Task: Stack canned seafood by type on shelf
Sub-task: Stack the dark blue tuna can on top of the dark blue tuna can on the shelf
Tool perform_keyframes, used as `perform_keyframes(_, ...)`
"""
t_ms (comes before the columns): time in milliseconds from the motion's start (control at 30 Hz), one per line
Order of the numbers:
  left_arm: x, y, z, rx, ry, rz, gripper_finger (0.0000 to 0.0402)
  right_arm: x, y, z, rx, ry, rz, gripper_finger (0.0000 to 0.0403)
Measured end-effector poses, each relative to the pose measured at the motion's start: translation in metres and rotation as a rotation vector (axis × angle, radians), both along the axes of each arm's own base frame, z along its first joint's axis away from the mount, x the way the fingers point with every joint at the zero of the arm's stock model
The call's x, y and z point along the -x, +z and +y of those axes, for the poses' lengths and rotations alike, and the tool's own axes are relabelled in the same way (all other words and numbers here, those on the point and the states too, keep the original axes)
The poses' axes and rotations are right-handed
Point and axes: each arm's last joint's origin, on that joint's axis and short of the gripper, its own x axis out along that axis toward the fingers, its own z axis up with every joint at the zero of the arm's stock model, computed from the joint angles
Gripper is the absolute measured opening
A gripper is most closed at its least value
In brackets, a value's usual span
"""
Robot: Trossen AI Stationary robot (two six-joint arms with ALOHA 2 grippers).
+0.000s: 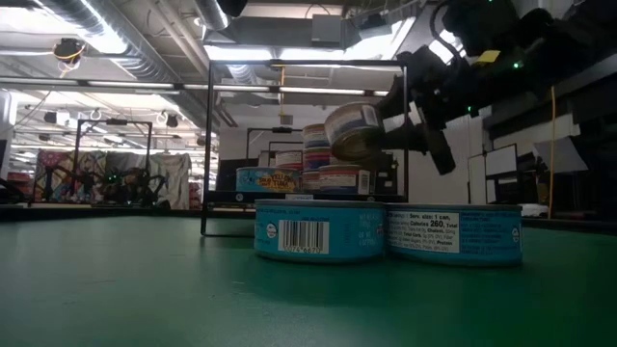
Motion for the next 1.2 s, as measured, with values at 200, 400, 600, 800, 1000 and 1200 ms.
perform_keyframes(200,0.0,0.0,0.0,0.001,0.0,0.0,0.0124,-0.002,-0.008,-0.006,0.016,0.006,0.035,0.0198)
perform_keyframes(400,0.0,0.0,0.0,0.002,0.0,0.0,0.0124,-0.003,-0.005,-0.013,0.015,-0.011,-0.003,0.0198)
perform_keyframes(600,0.0,0.0,0.0,0.002,0.001,0.0,0.0124,-0.004,-0.004,-0.017,0.002,0.021,-0.015,0.0198)
perform_keyframes(800,0.0,0.0,0.0,0.003,0.001,-0.001,0.0124,-0.003,-0.004,-0.025,-0.007,0.024,-0.019,0.0198)
perform_keyframes(1000,0.0,0.0,0.0,0.003,0.001,-0.002,0.0124,-0.002,-0.004,-0.032,-0.028,0.045,-0.024,0.0198)
perform_keyframes(1200,0.0,0.0,0.0,0.003,0.001,-0.003,0.0124,-0.003,-0.005,-0.031,-0.039,0.073,-0.024,0.0198)
